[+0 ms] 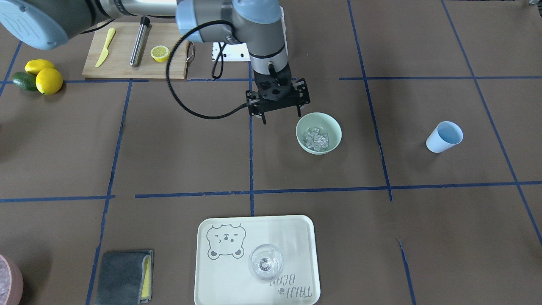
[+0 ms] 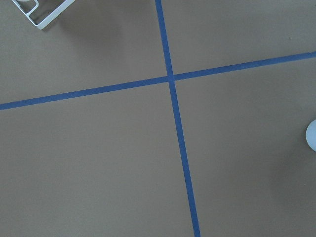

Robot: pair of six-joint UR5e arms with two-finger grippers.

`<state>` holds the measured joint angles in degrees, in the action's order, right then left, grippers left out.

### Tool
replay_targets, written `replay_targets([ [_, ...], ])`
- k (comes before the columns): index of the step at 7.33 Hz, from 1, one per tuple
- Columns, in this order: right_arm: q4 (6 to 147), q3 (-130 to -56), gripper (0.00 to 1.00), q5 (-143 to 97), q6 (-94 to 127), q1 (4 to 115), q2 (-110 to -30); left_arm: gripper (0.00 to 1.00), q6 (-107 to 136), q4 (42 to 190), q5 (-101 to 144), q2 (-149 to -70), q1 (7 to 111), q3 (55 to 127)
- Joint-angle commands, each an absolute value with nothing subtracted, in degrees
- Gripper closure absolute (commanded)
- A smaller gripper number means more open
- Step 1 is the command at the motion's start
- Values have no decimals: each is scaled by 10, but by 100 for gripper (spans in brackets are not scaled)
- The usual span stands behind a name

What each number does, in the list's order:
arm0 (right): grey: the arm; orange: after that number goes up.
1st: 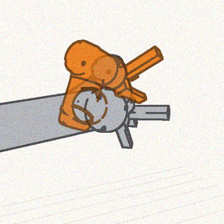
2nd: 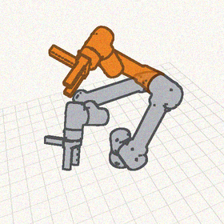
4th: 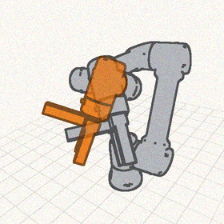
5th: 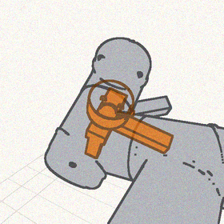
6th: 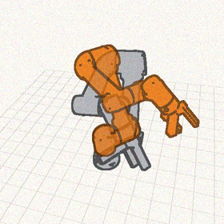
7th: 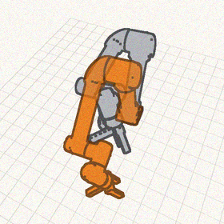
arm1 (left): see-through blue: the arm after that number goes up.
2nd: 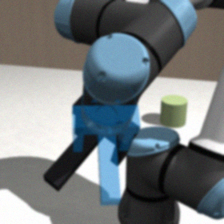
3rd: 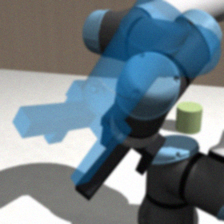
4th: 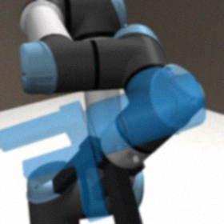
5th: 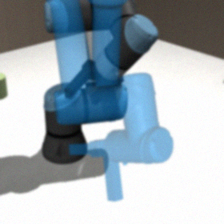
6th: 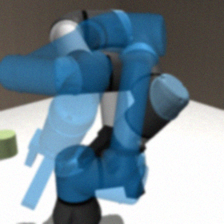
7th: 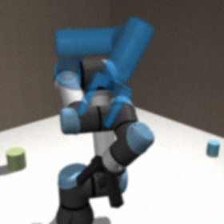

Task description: Pour ice into bowl

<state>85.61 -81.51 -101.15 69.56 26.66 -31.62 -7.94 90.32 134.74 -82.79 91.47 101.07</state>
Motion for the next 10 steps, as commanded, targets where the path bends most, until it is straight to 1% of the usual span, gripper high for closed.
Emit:
replay_targets([
  [1,804,-691,19,-998,705,249,-274,0,-80,904,1349,-828,914,1010],
  [2,804,-680,20,-999,705,245,-276,0,-80,904,1349,-828,914,1010],
  [3,804,-677,23,-998,706,237,-280,0,-80,904,1349,-828,915,1010],
  [5,802,-673,70,-1000,709,231,-278,0,-80,905,1348,-828,915,1011],
  [6,802,-672,100,-1000,709,229,-279,0,-80,905,1348,-828,914,1011],
  [7,796,-673,100,-999,710,228,-278,0,-80,905,1347,-827,915,1011],
  [9,732,-674,100,-1000,756,229,-286,0,-80,905,1347,-825,915,1008],
  [10,725,-686,100,-1002,758,230,-287,0,-80,905,1347,-825,915,1007],
])
